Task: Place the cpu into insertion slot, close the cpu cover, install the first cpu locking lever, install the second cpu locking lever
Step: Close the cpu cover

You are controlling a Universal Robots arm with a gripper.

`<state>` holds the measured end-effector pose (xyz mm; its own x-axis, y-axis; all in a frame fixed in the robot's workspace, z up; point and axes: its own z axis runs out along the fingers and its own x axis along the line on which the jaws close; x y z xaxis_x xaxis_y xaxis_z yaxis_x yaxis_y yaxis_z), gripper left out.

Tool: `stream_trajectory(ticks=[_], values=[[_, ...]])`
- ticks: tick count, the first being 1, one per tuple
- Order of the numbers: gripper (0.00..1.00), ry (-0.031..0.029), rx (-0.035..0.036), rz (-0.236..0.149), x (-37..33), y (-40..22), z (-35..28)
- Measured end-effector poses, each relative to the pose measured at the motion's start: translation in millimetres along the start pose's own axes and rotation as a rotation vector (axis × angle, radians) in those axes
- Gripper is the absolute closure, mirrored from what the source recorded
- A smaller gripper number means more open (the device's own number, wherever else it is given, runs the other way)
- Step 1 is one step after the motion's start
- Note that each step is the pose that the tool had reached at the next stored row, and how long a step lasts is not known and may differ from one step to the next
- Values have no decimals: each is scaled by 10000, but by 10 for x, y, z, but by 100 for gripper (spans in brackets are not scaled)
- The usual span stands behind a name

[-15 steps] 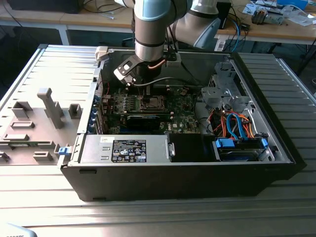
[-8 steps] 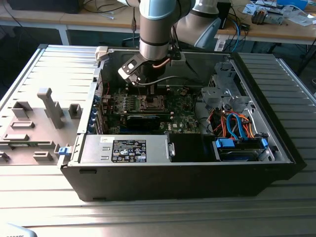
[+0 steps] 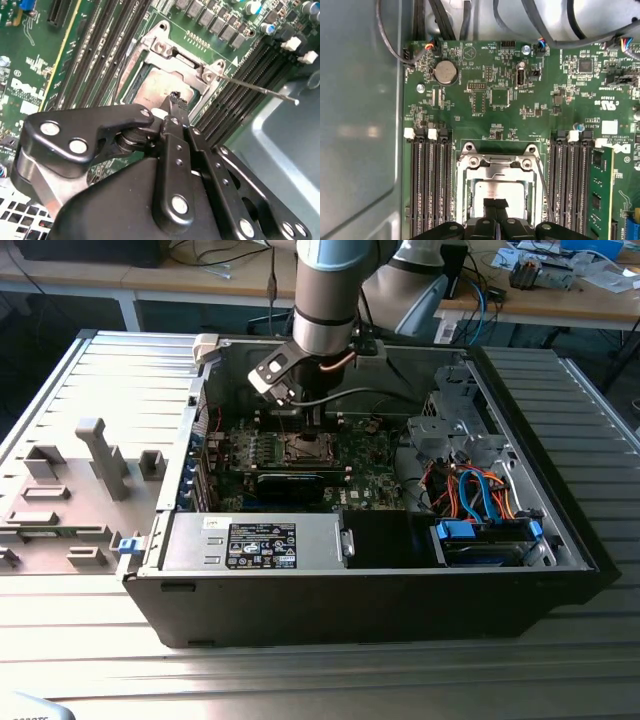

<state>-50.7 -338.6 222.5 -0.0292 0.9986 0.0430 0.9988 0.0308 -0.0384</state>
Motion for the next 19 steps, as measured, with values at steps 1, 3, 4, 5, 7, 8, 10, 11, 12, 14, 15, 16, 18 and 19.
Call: stream_trajectory(ticks=[1,3,4,5,7,8,10,11,12,14,15,16,18,19], values=[[89,2,4,1,1,2,-26],[89,1,8,3,6,1,-132],[89,1,8,2,7,0,-177],[89,1,8,2,10,-1,-221],[89,-1,9,1,11,-3,-269],[89,-7,9,1,13,-4,-302],[89,-11,9,1,15,-6,-344],[89,-10,7,0,15,-6,-347],[89,-11,8,1,15,-6,-349],[89,-18,9,1,15,-6,-352],[89,-18,9,1,15,-6,-352],[89,-19,9,1,15,-6,-352],[89,-20,9,2,15,-7,-352],[89,-20,8,1,15,-6,-352]])
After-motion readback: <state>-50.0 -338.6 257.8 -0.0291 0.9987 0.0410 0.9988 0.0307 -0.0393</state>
